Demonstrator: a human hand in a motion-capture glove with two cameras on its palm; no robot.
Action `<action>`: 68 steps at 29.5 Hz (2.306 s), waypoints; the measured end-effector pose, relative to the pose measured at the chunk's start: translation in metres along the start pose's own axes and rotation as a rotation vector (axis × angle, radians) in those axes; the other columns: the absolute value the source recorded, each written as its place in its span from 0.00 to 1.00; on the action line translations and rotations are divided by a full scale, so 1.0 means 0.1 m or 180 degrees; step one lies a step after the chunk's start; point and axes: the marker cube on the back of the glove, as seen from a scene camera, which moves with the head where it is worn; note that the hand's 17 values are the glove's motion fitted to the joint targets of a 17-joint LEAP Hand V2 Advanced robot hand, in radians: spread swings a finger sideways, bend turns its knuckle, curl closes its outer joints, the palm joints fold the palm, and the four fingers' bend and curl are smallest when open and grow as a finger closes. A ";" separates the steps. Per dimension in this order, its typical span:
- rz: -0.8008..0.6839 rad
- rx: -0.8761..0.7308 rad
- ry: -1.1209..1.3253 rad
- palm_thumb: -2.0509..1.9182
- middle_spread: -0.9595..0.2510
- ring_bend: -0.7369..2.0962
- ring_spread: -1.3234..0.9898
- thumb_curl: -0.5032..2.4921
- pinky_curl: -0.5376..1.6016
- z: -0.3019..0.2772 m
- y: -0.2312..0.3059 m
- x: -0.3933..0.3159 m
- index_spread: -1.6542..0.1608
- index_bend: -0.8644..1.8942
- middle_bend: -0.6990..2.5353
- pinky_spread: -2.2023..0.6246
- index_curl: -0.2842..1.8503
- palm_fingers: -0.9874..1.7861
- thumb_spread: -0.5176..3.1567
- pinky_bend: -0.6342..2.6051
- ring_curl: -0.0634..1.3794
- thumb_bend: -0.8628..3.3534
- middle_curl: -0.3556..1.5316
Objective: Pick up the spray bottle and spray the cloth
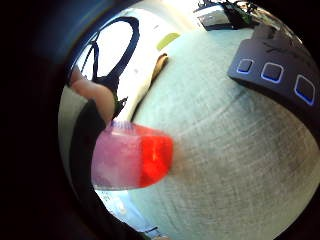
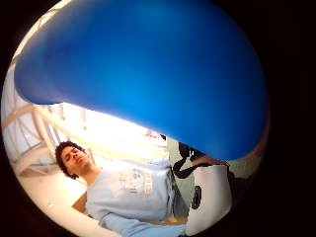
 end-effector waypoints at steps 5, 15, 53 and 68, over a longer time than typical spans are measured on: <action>-0.0001 0.0335 0.0157 0.73 0.69 0.45 0.52 0.29 0.43 0.03 -0.01 -0.06 0.73 0.34 0.33 0.76 0.24 0.76 0.39 0.32 0.31 0.21 0.41; 0.0341 0.0478 0.0956 0.74 0.70 0.45 0.53 0.31 0.45 -0.23 -0.25 -0.43 0.75 0.34 0.34 0.73 0.23 0.76 0.38 0.34 0.33 0.20 0.42; 0.0487 -0.0537 0.3569 0.74 0.70 0.46 0.53 0.35 0.45 0.38 -1.29 -0.80 0.75 0.35 0.33 0.73 0.23 0.76 0.35 0.34 0.34 0.20 0.43; 0.0529 -0.0547 0.3606 0.74 0.70 0.46 0.53 0.36 0.45 0.36 -1.30 -0.77 0.75 0.35 0.33 0.73 0.23 0.76 0.34 0.35 0.34 0.20 0.44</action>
